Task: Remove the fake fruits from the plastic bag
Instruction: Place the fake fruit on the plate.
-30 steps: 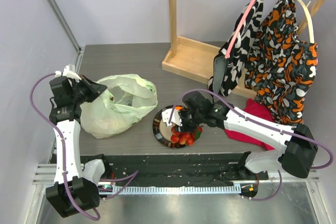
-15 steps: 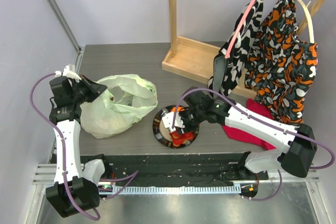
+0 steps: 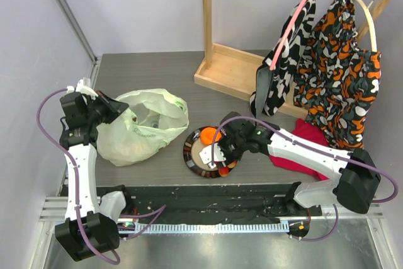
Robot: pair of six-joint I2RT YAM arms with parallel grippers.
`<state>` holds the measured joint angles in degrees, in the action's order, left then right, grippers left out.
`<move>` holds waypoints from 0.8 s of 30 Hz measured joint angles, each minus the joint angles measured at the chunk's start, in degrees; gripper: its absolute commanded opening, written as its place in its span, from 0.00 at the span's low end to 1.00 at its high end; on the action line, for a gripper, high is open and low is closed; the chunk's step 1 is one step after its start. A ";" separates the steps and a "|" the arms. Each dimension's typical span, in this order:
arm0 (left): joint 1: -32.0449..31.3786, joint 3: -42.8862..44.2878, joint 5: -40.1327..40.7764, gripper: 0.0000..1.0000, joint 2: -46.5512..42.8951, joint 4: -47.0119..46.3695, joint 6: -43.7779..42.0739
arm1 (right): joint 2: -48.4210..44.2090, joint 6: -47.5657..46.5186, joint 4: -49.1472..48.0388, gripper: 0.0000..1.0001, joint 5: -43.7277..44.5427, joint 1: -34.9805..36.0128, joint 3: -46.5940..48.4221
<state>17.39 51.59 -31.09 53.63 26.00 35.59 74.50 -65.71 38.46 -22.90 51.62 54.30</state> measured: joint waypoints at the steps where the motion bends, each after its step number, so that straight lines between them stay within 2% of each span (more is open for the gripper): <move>1: -0.02 0.00 0.00 0.00 0.00 -0.02 0.00 | 0.00 -0.39 -0.31 0.08 0.13 0.00 -0.17; 4: -0.02 0.00 0.00 0.00 0.00 -0.02 0.00 | -0.02 -1.49 -1.09 0.12 0.35 0.00 -0.33; 5: -0.02 0.00 0.00 0.00 0.00 -0.02 0.00 | -0.02 -1.73 -1.25 0.23 0.37 0.00 -0.33; 8: 0.00 -0.02 0.00 0.00 0.00 -0.02 0.02 | -0.15 -2.34 -1.60 0.44 0.66 -0.07 -0.35; 11: 0.00 -0.22 0.00 0.00 0.00 -0.04 0.02 | -1.07 -2.69 -1.75 0.55 1.51 -0.09 -0.59; 12: 0.00 -0.33 0.00 0.00 0.00 -0.04 0.02 | -1.49 -2.64 -1.77 0.63 1.97 -0.11 -0.59; 13: 0.00 -0.44 -0.02 0.00 0.00 -0.04 0.04 | -1.86 -2.67 -1.77 0.82 2.32 -0.11 -0.59; 14: 0.00 -0.55 -0.04 0.00 0.00 -0.04 0.04 | -2.45 -2.58 -1.73 0.96 2.99 -0.11 -0.61; 19: -0.02 -0.96 -0.74 0.00 -0.07 0.33 -0.09 | -6.43 0.28 0.04 0.99 5.95 -0.37 1.25; 24: 0.00 -0.94 -2.36 0.00 -0.22 3.21 -2.23 | -6.19 7.63 -0.22 0.97 7.69 -0.48 9.92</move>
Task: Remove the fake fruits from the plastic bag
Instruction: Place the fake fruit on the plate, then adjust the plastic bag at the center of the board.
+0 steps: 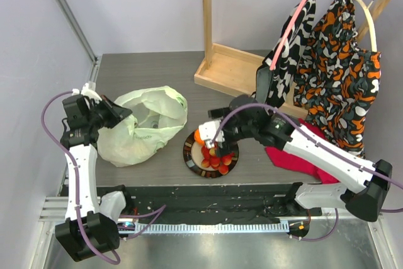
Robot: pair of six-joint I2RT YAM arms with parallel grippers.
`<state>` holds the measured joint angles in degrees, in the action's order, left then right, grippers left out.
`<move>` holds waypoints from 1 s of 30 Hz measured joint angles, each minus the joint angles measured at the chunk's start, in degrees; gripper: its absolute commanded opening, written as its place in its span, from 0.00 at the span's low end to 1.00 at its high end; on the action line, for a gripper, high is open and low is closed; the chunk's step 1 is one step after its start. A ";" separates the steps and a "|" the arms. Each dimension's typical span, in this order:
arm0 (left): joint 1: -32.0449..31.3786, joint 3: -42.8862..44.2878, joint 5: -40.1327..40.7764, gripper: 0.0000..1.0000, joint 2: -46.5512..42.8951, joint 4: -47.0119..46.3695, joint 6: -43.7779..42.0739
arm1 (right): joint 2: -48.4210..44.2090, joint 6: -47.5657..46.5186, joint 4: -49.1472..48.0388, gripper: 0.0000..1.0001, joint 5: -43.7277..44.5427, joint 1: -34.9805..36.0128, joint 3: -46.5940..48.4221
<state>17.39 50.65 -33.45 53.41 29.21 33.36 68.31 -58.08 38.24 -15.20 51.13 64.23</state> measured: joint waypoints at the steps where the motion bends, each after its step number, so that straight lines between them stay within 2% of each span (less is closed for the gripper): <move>1: 0.00 0.28 -0.52 0.00 0.04 1.95 -1.22 | 0.92 3.28 -0.52 0.95 0.22 0.00 3.17; 4: -0.02 2.19 -2.03 0.00 0.39 6.99 -4.96 | 5.60 11.65 -4.33 0.85 -0.28 0.00 12.20; 8: 0.00 8.04 -2.58 0.00 0.96 15.52 -11.76 | 14.93 23.45 -12.70 0.61 -2.95 0.11 24.37; 12: -0.02 14.32 -2.84 0.00 0.76 23.50 -19.87 | 25.11 33.07 -21.55 0.51 -7.54 0.68 30.67; 21: 0.00 21.75 -4.17 0.00 3.98 39.50 -32.72 | 40.15 37.48 -30.10 0.50 -14.60 2.89 25.88; 23: -0.02 26.97 -4.00 0.00 6.58 43.82 -37.94 | 42.05 37.46 -30.60 0.50 -14.99 3.48 23.32; 27: 0.00 36.89 -0.46 0.00 11.52 45.09 -49.53 | 42.05 36.81 -30.14 0.52 -13.42 4.94 18.51; 30: 0.00 32.57 5.64 0.00 7.30 44.04 -61.00 | 39.39 36.04 -29.73 0.53 -12.76 7.28 13.84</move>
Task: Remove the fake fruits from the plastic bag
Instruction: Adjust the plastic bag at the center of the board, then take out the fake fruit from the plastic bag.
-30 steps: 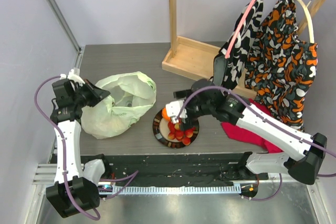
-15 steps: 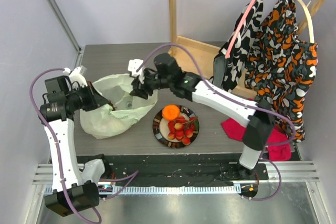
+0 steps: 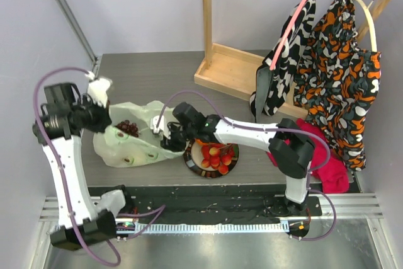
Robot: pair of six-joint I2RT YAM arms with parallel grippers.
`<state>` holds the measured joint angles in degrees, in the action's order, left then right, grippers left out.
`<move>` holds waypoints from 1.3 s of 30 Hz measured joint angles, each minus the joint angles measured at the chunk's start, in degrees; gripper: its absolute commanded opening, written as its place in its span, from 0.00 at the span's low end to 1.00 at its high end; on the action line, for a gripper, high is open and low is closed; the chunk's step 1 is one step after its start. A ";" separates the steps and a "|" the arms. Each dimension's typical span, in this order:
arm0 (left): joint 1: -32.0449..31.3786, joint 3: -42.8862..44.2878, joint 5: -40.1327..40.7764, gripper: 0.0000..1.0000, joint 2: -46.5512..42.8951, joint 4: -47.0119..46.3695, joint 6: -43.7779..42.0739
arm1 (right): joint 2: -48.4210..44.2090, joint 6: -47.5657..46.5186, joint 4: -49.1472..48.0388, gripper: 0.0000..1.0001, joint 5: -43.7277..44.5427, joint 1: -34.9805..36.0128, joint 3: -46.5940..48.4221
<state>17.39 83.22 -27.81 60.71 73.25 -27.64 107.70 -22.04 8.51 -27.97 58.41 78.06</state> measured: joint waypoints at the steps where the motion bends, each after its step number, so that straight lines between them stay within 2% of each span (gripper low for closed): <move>1: 0.00 -3.45 2.58 0.00 -2.99 0.50 -3.96 | -0.90 -0.15 0.35 0.53 0.04 0.87 -1.20; 5: 0.00 -18.56 8.94 0.00 -14.95 3.21 -14.51 | -4.28 -0.33 0.70 0.58 0.76 4.35 -5.33; 9: 0.00 -26.84 10.71 0.00 -23.32 5.09 -18.40 | -5.31 -0.35 0.37 0.59 3.67 5.18 -5.95; 13: 0.00 -27.67 12.09 0.00 -26.16 5.46 -19.58 | -3.72 0.33 0.85 0.58 6.03 4.52 -1.25; 19: 0.00 -27.43 12.44 0.00 -22.53 5.40 -20.65 | 4.09 5.46 -3.91 0.63 6.27 4.61 11.08; 22: 0.00 -27.19 12.24 0.00 -21.46 5.18 -20.59 | 7.19 8.26 -6.27 0.75 6.27 5.31 12.44; 23: 0.00 -27.17 12.46 0.00 -21.44 5.27 -20.57 | 8.35 9.51 -7.26 0.84 6.23 5.60 12.50; 26: 0.00 -26.84 11.76 0.00 -22.10 5.25 -20.20 | 11.85 12.46 -8.63 0.90 6.01 6.38 12.76; 30: 0.00 -25.27 11.39 0.00 -22.21 5.25 -18.80 | 16.74 16.87 -9.57 0.92 7.45 7.48 14.03; 34: 0.00 -22.93 11.28 0.00 -22.56 5.14 -17.55 | 21.49 21.09 -10.64 0.90 9.07 8.02 16.63; 35: 0.00 -22.58 11.30 0.00 -22.75 5.09 -17.42 | 22.45 22.03 -10.82 0.85 9.31 8.04 17.35; 36: 0.00 -22.38 11.30 0.00 -22.97 5.05 -17.33 | 23.23 22.75 -11.15 0.71 9.49 8.00 17.90; 39: 0.00 -22.36 11.32 0.00 -23.50 5.03 -17.31 | 24.57 24.39 -12.15 0.57 9.90 7.93 18.82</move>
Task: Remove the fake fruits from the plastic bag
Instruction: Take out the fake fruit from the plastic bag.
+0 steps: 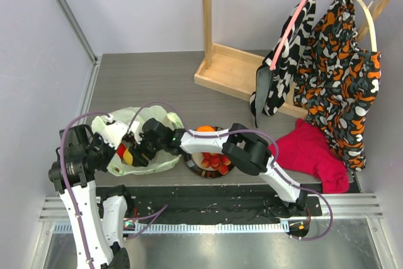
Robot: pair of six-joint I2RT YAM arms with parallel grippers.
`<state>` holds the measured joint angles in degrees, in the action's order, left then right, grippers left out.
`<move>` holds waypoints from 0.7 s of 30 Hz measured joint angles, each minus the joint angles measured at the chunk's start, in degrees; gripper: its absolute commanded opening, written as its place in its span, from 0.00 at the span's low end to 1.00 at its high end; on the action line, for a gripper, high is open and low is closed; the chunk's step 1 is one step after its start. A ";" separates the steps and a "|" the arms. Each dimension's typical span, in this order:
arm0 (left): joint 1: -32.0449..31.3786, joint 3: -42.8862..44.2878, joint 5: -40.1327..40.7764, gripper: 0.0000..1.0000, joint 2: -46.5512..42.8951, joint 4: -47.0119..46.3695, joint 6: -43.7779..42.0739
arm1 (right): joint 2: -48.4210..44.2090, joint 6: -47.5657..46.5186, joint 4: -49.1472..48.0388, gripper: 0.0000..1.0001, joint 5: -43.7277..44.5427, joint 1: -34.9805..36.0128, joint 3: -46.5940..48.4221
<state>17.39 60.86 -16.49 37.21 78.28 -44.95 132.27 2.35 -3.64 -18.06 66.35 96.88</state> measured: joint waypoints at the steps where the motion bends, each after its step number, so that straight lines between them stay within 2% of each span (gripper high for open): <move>1: 0.00 0.00 0.00 0.00 -0.11 0.00 0.02 | 0.04 0.66 -0.17 0.52 0.17 -0.15 0.09; 8: 0.00 0.00 -0.74 0.00 -0.11 0.00 -0.83 | -2.78 1.38 0.04 0.47 -1.16 -2.21 -0.74; 15: 0.00 1.44 -2.64 0.00 2.45 0.00 -1.84 | -18.56 1.49 2.84 0.47 -9.88 -7.21 -1.46; 18: 0.00 2.12 -3.67 0.00 4.85 -0.04 0.76 | -24.55 1.64 4.26 0.47 -14.29 -7.56 0.57; 21: -0.04 3.43 -5.95 0.00 6.56 -0.20 4.61 | -28.55 -1.49 10.01 0.47 -13.88 -7.74 0.76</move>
<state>17.34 64.29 -22.44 43.77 78.08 -40.34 103.72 0.86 6.37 -31.94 58.61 97.65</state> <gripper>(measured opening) 0.024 0.706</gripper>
